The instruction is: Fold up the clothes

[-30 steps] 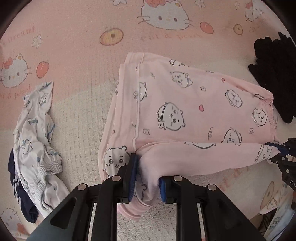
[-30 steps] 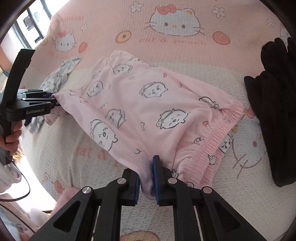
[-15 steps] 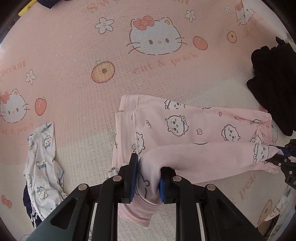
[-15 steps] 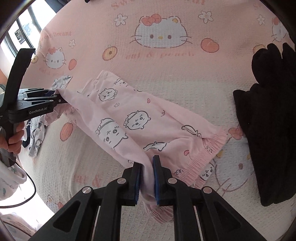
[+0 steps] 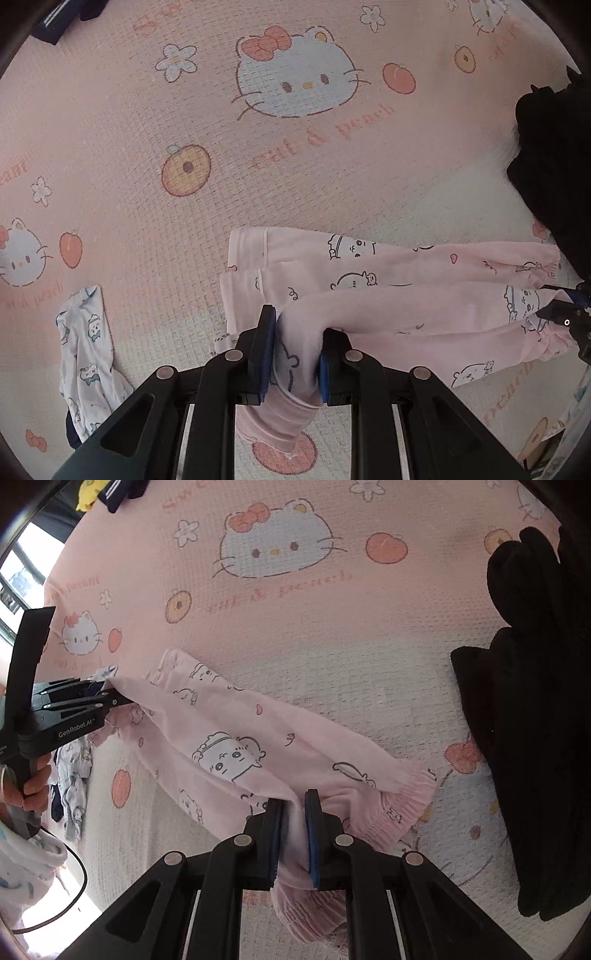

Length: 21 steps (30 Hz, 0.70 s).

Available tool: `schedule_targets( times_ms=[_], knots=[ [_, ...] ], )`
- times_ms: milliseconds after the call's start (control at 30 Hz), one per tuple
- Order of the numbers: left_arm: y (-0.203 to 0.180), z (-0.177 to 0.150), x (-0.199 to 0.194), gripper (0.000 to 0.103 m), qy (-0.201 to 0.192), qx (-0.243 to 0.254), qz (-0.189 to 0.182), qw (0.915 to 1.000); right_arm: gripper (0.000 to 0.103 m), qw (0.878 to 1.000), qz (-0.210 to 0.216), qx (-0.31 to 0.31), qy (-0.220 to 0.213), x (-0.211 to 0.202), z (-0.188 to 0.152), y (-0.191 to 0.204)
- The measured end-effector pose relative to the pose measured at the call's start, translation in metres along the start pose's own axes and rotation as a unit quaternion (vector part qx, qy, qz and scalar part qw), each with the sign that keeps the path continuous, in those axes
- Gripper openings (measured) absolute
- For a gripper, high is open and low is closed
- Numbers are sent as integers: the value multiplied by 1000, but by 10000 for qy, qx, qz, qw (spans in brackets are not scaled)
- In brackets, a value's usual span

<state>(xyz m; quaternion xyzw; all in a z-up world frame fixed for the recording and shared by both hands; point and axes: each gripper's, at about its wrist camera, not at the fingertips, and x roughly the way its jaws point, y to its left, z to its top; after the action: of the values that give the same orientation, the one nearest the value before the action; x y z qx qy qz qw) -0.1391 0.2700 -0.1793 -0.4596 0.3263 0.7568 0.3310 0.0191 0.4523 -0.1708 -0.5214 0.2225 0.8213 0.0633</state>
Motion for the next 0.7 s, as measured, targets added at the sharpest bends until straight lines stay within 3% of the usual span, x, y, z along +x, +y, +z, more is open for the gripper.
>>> schedule_targets(
  times_ms=[167,367,567,700],
  knots=[
    [-6,12,15,17,237,242,44,9994,11,9999,-86,29,55,8,11,-6],
    [-3,22,33,17,583,97,-180,9981,11,9997,-98,117,207,23,15,-15],
    [14,24,49,18,911,-487,-855,9910,11,9993,69,369,33,29,13,-29],
    [33,21,48,18,1068,-1018,-1346,9799,13,9988,159,460,-32,30,10,-34]
  ],
)
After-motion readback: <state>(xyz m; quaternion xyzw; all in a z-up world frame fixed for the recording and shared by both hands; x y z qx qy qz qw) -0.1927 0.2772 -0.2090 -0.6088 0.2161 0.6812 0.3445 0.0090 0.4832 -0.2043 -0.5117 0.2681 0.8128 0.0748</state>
